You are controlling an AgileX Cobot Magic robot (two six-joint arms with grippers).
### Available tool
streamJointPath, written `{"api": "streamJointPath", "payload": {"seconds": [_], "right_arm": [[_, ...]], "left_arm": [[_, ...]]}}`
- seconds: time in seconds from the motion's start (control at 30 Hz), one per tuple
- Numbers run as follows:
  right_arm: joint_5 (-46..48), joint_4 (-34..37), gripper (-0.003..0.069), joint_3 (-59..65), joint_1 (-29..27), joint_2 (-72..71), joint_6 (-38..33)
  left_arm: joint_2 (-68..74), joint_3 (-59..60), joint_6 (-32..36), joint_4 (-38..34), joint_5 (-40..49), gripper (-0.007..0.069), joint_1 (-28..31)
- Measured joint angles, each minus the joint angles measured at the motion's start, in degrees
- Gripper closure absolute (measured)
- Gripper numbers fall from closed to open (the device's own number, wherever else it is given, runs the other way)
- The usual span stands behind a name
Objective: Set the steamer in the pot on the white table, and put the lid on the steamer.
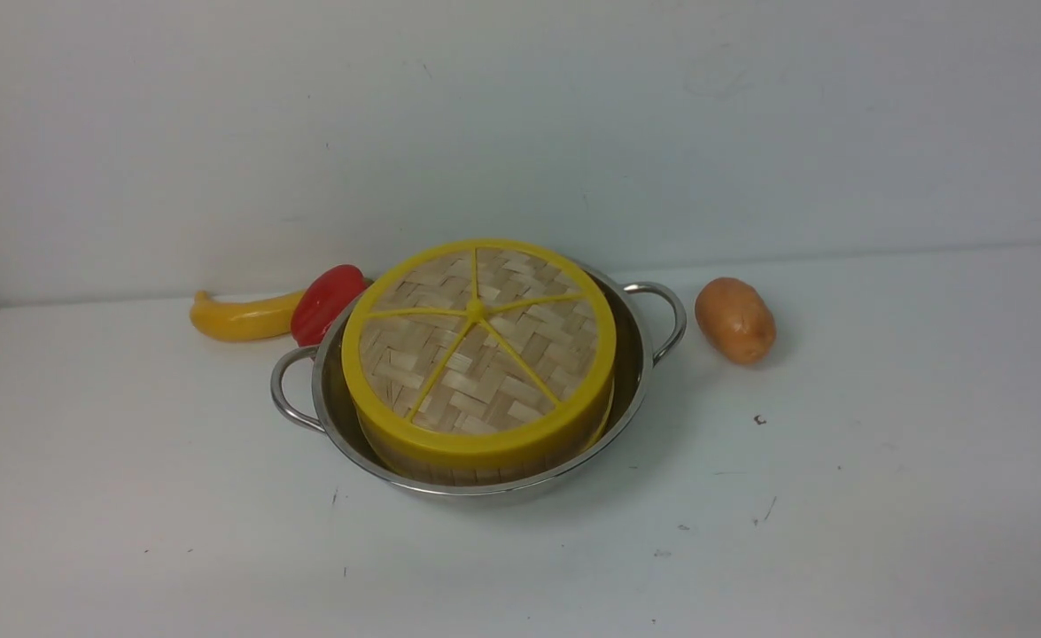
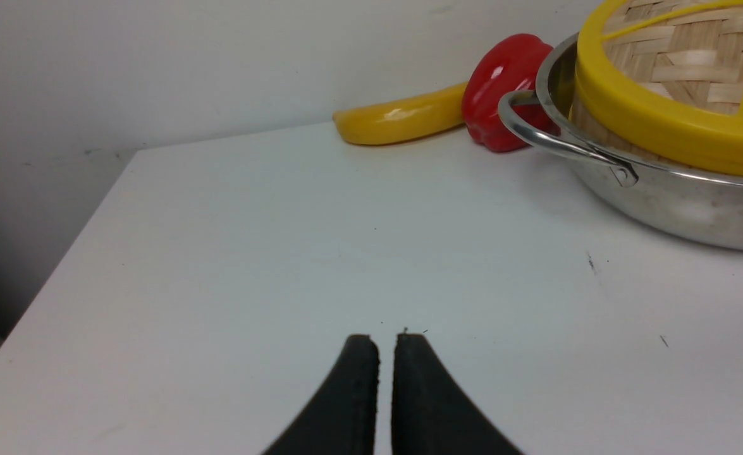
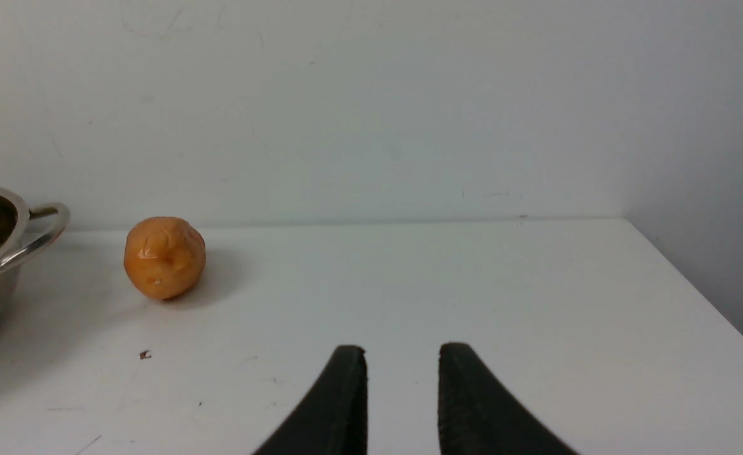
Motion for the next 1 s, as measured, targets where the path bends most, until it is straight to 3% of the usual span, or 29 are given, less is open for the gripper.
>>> {"api": "streamJointPath", "payload": {"seconds": [1.0], "right_arm": [[1.08, 1.83, 0.0417, 0.07, 0.00, 0.00, 0.00]], "left_arm": [[0.00, 0.00, 0.00, 0.00, -0.01, 0.0572, 0.00]]}}
